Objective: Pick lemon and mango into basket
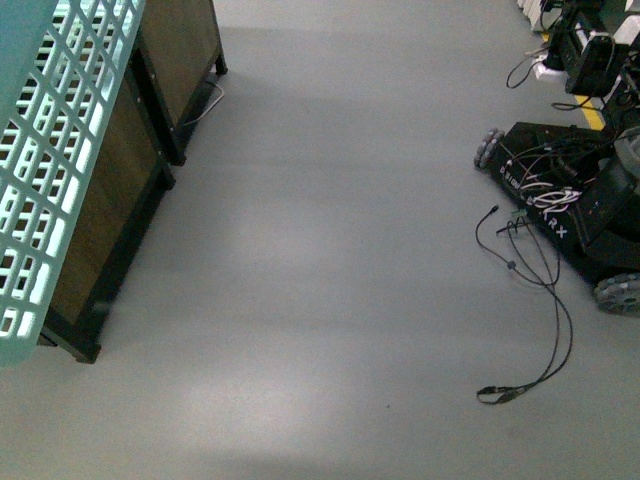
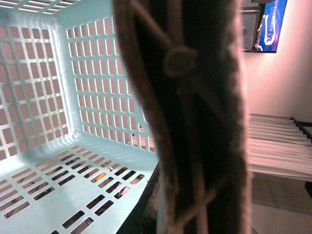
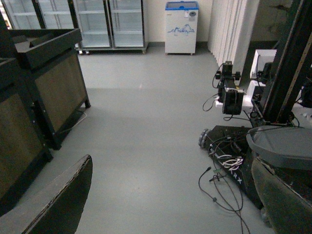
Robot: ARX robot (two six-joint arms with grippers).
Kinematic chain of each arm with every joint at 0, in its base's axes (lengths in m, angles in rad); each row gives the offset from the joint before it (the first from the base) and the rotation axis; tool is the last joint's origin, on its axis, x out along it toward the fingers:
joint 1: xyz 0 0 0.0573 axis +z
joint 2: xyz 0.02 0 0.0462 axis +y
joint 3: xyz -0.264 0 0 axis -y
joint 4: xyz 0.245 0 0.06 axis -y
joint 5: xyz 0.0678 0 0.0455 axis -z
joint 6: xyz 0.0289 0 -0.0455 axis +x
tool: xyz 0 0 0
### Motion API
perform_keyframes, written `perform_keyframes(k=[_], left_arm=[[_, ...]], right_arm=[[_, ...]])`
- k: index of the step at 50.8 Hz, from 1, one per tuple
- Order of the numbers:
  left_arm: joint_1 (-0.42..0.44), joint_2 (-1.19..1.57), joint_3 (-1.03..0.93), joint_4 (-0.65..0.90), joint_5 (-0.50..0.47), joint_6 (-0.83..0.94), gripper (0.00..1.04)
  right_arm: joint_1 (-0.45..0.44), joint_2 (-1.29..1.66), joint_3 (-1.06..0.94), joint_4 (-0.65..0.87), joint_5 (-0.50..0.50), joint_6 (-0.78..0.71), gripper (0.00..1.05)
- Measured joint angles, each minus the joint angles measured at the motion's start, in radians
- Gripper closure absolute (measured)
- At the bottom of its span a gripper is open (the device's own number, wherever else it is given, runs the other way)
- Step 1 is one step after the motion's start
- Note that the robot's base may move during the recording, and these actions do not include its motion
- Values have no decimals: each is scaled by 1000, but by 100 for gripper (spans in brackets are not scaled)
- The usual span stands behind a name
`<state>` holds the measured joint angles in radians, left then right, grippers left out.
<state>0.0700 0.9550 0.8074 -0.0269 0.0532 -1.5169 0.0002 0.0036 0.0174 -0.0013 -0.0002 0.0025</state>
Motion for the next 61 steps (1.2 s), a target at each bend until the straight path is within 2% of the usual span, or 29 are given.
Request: perform_keyframes(k=[25,32,61], left_arm=[[-7,-3,5,0,25,-11,100],[-5,-4,5,0,-1,-11,100],[-3,-2,7,-1,0,-5,100]], right_arm=[[0,0,0,0,4,0,9],[0,-1,0,0,4,0,9],[0,0,0,0,0,0,9]])
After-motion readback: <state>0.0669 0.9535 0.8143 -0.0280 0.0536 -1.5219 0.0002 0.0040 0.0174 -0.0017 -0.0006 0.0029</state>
